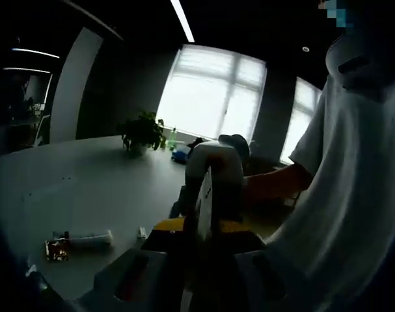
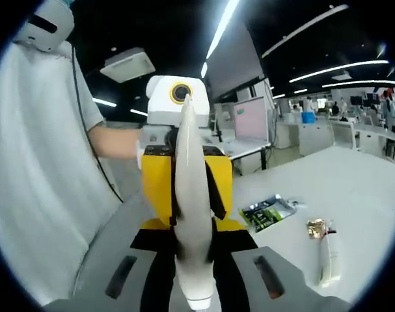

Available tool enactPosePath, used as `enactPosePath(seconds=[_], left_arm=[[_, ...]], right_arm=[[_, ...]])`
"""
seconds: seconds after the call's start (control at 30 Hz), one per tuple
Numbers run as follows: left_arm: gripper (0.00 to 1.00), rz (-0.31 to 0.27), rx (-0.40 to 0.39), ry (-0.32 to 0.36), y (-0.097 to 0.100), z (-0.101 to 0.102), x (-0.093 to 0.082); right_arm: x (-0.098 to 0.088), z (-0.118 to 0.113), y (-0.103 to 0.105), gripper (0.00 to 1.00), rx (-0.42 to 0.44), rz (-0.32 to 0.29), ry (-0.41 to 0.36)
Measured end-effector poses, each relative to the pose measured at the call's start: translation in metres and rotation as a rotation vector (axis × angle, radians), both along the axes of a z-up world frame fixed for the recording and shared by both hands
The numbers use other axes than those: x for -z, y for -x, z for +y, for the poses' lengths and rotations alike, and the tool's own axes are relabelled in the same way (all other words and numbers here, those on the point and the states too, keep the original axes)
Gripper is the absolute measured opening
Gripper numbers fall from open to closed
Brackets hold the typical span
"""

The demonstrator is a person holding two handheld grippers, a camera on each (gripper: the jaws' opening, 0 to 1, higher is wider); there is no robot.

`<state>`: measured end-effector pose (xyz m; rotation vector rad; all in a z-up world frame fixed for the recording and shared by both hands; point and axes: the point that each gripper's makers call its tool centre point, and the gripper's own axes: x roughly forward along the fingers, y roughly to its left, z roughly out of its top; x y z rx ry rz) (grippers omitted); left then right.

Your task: Arrange the skincare products in the storage area until every visible bottle or jar stands upright without overlapping.

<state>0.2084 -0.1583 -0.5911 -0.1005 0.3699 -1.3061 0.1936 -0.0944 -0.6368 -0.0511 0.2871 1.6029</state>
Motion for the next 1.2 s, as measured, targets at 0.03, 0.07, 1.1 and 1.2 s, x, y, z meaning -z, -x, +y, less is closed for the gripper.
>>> enactPosePath(seconds=[0.03,0.07,1.1,1.2], left_arm=[[0.08,0.004,0.002,-0.015,0.0,-0.001,0.005],[0.08,0.006,0.003,-0.026,-0.001,-0.001,0.009],[0.08,0.048,0.089,-0.299,-0.011,-0.019,0.103],[0.09,0.047,0.089,-0.292,-0.014,-0.019,0.102]], right_arm=[[0.003,0.0,0.0,0.21,0.003,0.006,0.005],[0.009,-0.001,-0.001,0.21,0.011,0.013,0.011],[0.107,-0.022,-0.022,0.22,0.116,-0.015,0.246],[0.104,-0.023,-0.024,0.22,0.131,-0.003,0.232]])
